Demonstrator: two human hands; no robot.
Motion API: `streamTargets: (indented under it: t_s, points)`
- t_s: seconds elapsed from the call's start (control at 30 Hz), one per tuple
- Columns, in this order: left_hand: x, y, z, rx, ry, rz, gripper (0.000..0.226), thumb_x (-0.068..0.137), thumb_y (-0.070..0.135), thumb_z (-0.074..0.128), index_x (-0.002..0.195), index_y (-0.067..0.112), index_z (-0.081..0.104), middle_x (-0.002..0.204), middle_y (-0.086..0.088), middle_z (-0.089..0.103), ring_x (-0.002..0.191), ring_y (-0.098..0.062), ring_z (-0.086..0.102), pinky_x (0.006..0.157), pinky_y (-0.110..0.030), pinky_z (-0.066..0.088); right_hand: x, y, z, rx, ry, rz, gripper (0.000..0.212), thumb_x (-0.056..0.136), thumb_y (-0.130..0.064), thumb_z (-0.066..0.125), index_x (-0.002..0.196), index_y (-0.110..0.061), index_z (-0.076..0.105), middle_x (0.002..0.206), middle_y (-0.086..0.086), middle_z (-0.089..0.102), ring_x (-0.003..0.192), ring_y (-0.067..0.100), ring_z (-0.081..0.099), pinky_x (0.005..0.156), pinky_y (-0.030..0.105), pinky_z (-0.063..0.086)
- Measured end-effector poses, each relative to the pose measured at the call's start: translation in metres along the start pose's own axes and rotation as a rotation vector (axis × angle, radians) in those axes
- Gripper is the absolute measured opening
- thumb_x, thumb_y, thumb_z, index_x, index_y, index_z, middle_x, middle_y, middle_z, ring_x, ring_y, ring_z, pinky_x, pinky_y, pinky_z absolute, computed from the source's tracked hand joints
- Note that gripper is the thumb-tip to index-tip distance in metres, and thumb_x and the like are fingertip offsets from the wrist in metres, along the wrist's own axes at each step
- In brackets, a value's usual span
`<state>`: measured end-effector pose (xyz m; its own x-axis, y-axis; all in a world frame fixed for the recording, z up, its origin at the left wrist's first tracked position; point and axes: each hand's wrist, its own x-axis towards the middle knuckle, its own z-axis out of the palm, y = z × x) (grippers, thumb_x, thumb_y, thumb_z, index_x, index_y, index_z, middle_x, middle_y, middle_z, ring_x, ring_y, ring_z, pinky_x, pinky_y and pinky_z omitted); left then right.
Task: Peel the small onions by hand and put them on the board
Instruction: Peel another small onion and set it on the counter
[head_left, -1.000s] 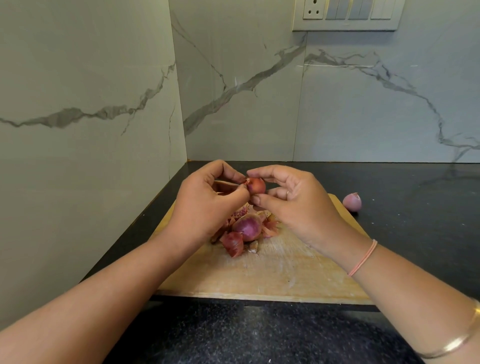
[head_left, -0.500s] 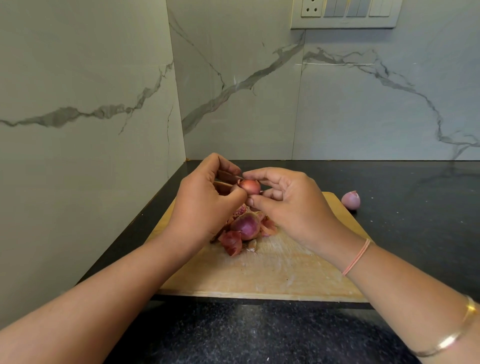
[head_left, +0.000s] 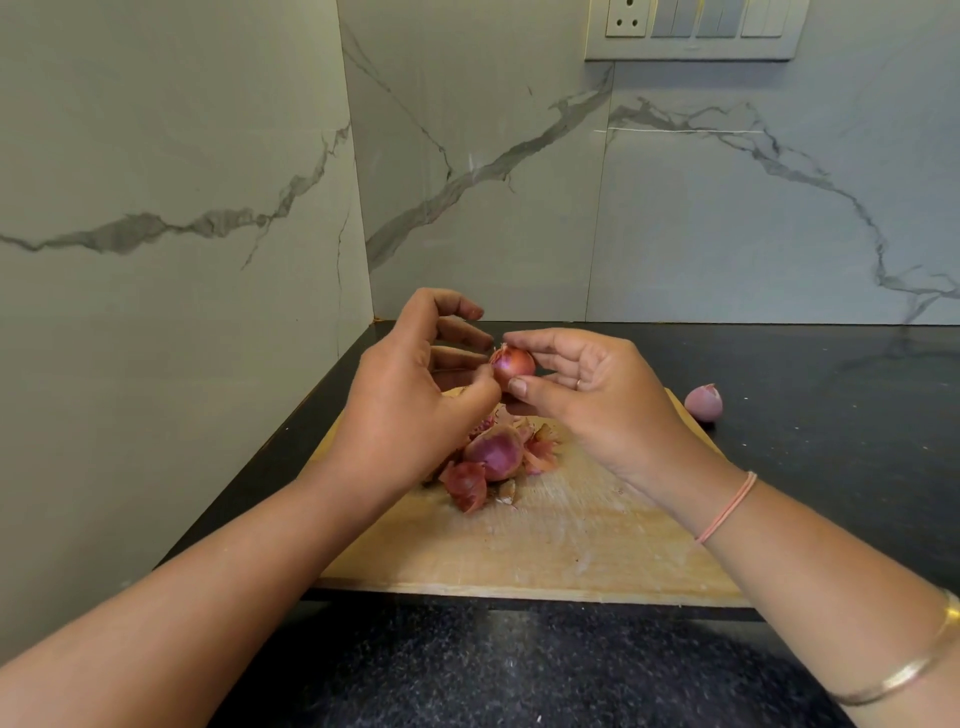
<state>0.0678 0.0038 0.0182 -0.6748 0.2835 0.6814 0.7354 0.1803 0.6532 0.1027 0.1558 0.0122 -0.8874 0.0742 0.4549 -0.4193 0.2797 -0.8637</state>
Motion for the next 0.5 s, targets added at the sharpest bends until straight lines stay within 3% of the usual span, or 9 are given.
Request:
streamTargets:
  t_s: [0.2, 0.4, 0.5]
  points:
    - [0.0008, -0.003, 0.0003, 0.072, 0.033, 0.023, 0.038, 0.08, 0.009, 0.068, 0.105, 0.028, 0.046, 0.075, 0.006, 0.063, 0.07, -0.006, 0.065, 0.068, -0.021, 0.056, -0.001, -0.0023, 0.0008, -0.01, -0.008, 0.001, 0.039, 0.082, 0.003, 0.067, 0.102, -0.03, 0.064, 0.115, 0.008, 0.068, 0.104, 0.017, 0.066, 0.087, 0.04, 0.056]
    - [0.0011, -0.0036, -0.0002, 0.081, 0.029, 0.019, 0.04, 0.08, 0.009, 0.065, 0.105, 0.028, 0.042, 0.075, 0.004, 0.063, 0.068, -0.007, 0.064, 0.068, -0.024, 0.056, -0.0035, -0.0037, 0.0013, 0.001, -0.007, 0.026, 0.034, 0.084, -0.003, 0.068, 0.115, -0.017, 0.064, 0.111, 0.006, 0.068, 0.087, 0.018, 0.071, 0.081, 0.038, 0.058]
    - [0.0012, -0.0043, 0.0002, 0.077, 0.019, 0.022, 0.039, 0.081, 0.008, 0.065, 0.104, 0.028, 0.041, 0.075, 0.003, 0.063, 0.067, -0.008, 0.064, 0.067, -0.025, 0.056, -0.0038, -0.0044, 0.0013, 0.003, 0.0, 0.031, 0.034, 0.082, -0.006, 0.07, 0.113, -0.019, 0.065, 0.103, 0.002, 0.072, 0.085, 0.02, 0.071, 0.08, 0.041, 0.058]
